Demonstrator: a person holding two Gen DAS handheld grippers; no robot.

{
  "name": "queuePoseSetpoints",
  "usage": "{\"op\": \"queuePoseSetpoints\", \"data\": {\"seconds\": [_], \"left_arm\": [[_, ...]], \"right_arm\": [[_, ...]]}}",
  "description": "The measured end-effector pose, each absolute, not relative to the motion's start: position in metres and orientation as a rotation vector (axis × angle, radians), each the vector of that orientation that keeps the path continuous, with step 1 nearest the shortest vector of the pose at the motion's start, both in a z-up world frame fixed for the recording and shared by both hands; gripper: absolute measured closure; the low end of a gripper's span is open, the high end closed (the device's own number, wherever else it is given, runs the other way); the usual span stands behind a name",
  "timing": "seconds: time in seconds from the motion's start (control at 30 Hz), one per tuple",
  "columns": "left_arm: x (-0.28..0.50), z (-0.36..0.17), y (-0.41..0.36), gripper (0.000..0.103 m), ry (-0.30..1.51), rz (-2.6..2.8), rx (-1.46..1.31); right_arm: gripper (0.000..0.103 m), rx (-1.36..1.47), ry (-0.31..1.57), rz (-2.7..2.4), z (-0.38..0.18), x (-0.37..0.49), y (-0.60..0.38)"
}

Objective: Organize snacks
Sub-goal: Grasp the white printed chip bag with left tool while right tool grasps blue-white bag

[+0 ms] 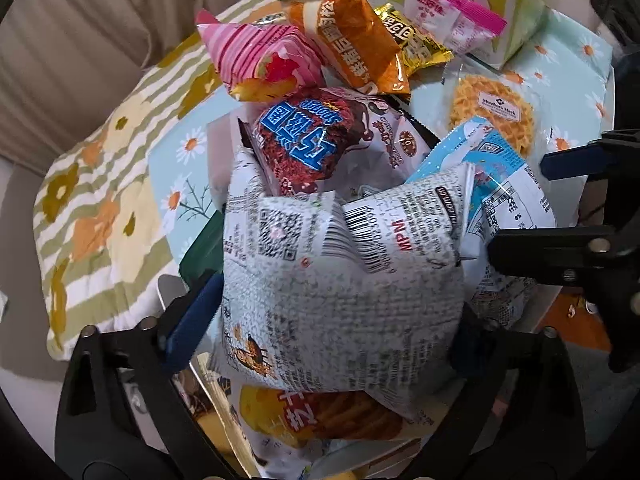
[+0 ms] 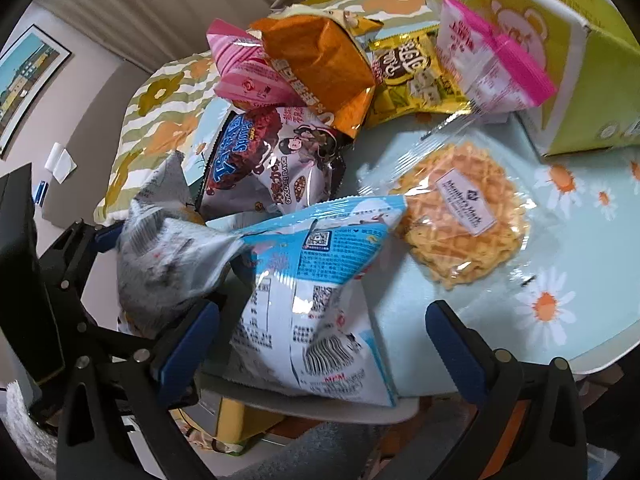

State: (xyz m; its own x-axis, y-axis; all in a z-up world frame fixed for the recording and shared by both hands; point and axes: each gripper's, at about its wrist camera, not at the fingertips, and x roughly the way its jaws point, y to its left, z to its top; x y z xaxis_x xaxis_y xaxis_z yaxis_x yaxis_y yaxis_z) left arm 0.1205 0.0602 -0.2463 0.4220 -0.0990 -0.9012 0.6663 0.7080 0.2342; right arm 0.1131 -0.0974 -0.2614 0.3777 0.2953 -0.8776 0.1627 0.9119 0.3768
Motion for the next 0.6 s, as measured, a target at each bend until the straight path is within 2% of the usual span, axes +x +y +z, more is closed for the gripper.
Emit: {"op": "queuePoseSetpoints", "data": {"seconds": [0.13, 0.23, 0.3, 0.4, 0.6], "left_arm": [[0.123, -0.248, 0.065, 0.019, 1.037, -0.556, 0.625], [0.123, -0.247, 0.067, 0.024, 1.034, -0.57, 0.613], [0.122, -0.246, 0.069, 0.025, 1.031, -0.58, 0.611], [0.119, -0.244, 0.069, 0.026, 1.026, -0.584, 0.605], [0.117, -0.231, 0.071, 0.026, 0.999, -0.568, 0.592]], "right_arm": [[0.001, 0.42, 1.203, 0.097, -0.266, 0.12, -0.09], [0.015, 0.417, 1.233, 0.121, -0.274, 0.126, -0.087], [0.032, 0.427, 1.251, 0.138, -0.278, 0.128, -0.085], [0.043, 0.435, 1.246, 0.152, -0.277, 0.127, -0.083], [0.047, 0.425, 1.214, 0.132, -0.263, 0.122, -0.082]]}}
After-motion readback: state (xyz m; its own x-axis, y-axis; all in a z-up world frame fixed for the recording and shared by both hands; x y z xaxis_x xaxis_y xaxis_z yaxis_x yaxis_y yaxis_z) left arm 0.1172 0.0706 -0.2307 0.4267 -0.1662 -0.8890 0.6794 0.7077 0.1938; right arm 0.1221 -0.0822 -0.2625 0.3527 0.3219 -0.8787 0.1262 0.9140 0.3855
